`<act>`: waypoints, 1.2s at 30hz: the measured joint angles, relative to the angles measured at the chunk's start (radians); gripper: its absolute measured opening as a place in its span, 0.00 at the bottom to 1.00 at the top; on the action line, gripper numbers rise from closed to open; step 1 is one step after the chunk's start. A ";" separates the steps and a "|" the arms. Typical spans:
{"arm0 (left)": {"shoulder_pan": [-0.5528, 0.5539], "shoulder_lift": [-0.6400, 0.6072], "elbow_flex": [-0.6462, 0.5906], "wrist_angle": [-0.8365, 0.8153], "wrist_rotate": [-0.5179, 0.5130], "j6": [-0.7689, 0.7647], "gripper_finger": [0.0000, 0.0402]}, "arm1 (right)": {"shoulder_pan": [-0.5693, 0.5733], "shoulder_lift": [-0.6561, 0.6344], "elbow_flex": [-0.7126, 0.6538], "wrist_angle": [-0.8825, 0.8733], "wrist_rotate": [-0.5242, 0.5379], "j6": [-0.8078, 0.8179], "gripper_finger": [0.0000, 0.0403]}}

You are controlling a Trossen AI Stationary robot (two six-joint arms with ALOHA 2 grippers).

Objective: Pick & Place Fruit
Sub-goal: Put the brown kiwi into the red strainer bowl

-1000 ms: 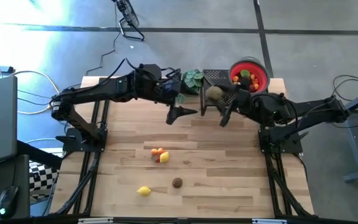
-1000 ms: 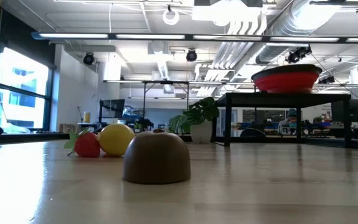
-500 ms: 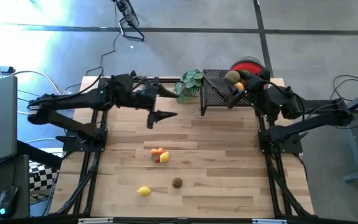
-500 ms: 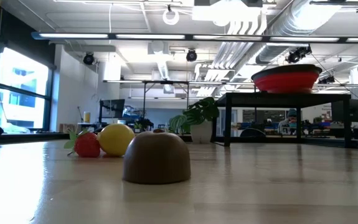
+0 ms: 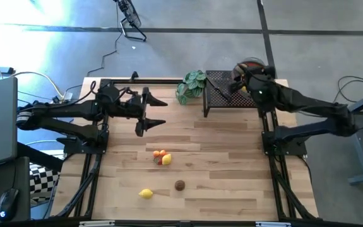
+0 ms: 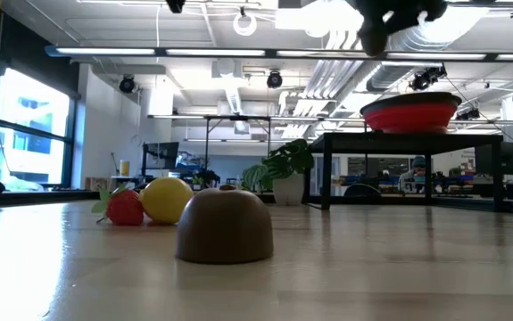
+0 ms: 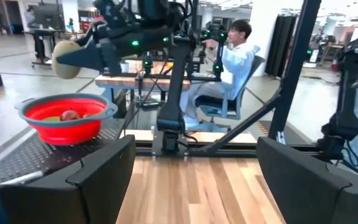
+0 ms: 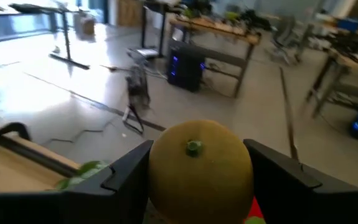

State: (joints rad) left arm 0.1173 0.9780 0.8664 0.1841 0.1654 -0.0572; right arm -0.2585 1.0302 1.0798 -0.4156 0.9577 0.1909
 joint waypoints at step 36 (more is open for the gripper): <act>0.000 0.001 -0.007 0.000 -0.003 0.004 0.81 | -0.326 0.219 0.000 -0.284 -0.123 0.109 0.74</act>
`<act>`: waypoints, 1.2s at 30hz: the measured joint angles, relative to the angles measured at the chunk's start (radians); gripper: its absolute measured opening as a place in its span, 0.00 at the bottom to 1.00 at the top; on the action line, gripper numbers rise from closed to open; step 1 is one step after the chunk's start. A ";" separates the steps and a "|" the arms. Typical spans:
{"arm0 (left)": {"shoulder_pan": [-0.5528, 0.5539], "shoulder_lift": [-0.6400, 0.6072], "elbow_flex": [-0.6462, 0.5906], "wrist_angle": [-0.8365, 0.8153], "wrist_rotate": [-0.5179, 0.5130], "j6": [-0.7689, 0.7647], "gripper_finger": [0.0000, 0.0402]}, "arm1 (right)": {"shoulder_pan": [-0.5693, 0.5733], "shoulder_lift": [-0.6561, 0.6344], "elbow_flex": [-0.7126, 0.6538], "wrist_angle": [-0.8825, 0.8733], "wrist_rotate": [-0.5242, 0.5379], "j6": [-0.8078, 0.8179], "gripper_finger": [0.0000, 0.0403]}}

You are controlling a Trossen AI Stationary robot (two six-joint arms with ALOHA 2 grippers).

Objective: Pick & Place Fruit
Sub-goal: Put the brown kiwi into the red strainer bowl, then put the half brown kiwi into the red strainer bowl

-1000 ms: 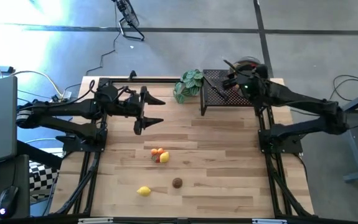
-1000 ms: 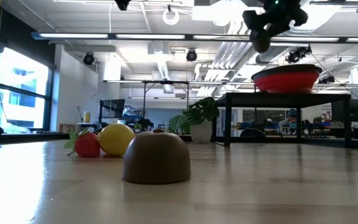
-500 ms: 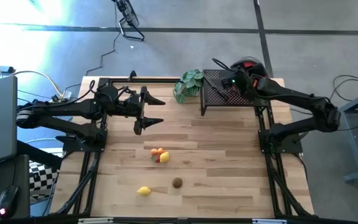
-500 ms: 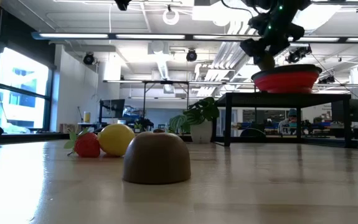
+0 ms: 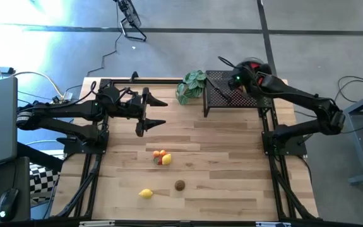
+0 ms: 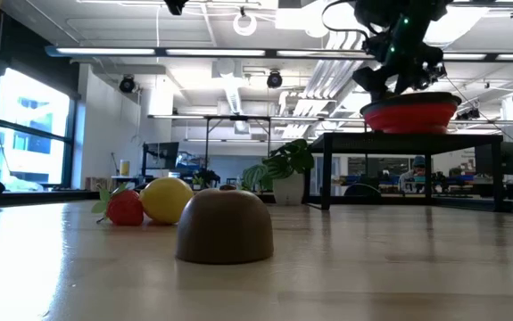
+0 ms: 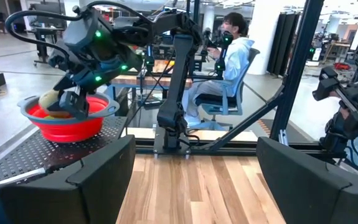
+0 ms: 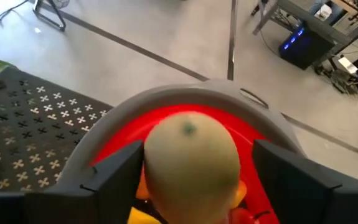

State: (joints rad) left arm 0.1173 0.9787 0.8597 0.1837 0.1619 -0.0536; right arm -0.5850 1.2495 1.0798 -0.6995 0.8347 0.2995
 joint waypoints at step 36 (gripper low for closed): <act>0.000 0.001 0.000 -0.032 0.014 -0.011 0.81 | 0.440 -0.247 0.000 0.184 -0.601 -0.067 0.40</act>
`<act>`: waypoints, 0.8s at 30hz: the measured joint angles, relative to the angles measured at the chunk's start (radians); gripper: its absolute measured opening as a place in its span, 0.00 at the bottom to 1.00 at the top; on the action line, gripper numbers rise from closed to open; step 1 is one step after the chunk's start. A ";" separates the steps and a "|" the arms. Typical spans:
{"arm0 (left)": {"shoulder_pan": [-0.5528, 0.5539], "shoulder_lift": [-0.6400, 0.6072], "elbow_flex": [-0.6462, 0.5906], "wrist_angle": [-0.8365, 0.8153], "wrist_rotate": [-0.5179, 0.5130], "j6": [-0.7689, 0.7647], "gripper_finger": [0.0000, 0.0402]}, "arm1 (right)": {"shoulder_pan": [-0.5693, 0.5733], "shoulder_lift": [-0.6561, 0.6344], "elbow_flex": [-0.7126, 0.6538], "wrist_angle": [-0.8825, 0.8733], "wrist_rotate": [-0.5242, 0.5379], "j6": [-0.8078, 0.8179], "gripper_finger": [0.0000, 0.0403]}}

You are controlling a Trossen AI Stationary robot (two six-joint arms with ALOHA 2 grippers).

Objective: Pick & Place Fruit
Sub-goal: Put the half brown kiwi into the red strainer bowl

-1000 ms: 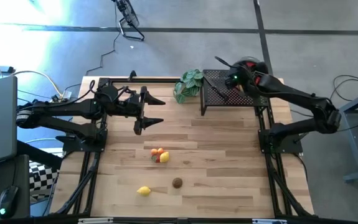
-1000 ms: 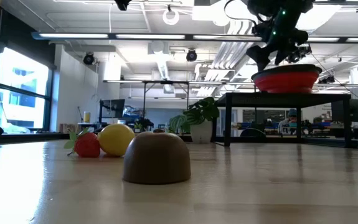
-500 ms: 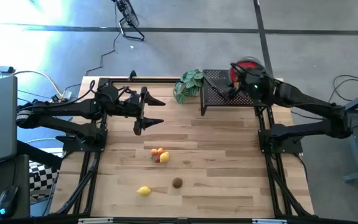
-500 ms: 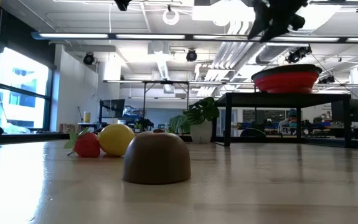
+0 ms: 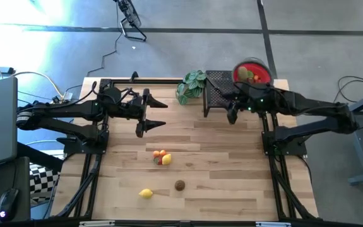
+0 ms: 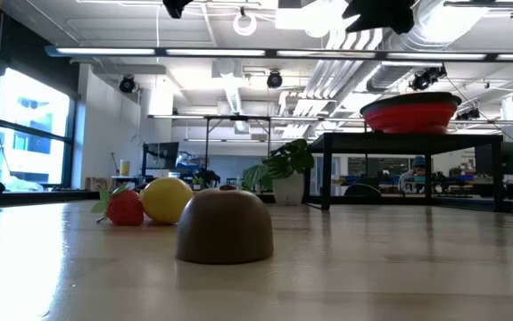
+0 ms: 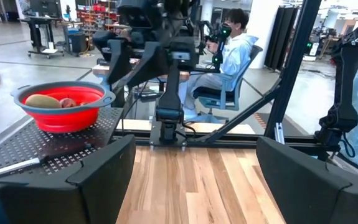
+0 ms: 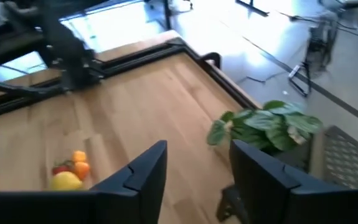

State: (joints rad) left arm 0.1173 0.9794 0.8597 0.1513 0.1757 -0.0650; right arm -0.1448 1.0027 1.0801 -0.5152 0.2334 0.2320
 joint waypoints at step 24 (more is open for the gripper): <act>0.000 0.000 0.000 -0.053 -0.001 -0.026 0.81 | 0.114 0.167 0.000 0.272 -0.032 -0.041 0.31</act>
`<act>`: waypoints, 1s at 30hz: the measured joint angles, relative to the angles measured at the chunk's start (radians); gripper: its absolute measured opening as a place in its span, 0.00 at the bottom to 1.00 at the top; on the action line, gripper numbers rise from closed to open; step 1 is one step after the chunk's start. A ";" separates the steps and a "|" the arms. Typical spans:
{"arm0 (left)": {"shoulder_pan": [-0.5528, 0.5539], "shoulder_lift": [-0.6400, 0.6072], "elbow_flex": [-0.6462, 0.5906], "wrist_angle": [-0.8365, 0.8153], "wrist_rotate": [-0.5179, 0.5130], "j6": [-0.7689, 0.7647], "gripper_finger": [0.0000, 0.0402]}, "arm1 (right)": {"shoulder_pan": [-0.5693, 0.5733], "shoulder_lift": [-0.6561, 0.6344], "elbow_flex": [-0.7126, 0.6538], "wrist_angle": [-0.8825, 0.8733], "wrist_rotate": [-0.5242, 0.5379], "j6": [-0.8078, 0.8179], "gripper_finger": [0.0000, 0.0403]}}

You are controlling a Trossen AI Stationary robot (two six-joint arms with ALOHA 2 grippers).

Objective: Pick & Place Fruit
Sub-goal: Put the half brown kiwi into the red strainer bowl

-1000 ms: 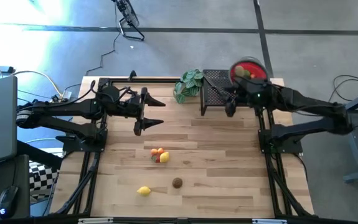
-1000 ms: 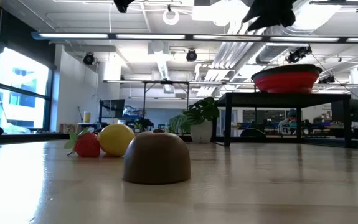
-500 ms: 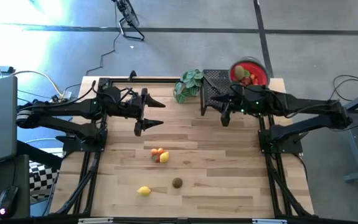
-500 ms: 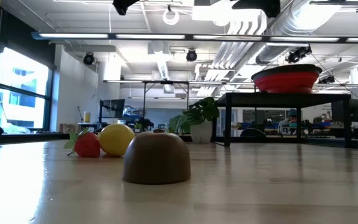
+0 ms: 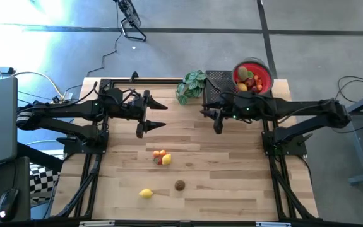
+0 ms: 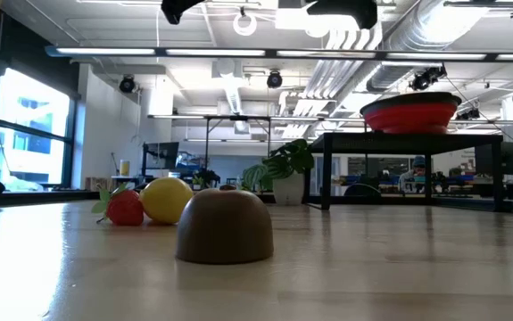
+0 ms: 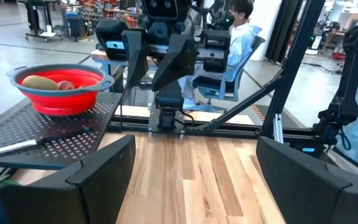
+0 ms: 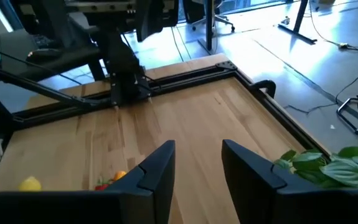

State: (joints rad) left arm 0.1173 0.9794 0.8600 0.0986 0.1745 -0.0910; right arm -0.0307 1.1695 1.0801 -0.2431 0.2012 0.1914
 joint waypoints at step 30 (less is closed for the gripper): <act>0.000 0.000 0.000 -0.071 -0.005 0.061 0.81 | 0.000 0.009 0.000 0.023 -0.002 -0.004 0.31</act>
State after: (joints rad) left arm 0.1173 0.9791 0.8602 0.0275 0.1696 -0.0296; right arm -0.0307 1.1790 1.0801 -0.2199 0.1989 0.1873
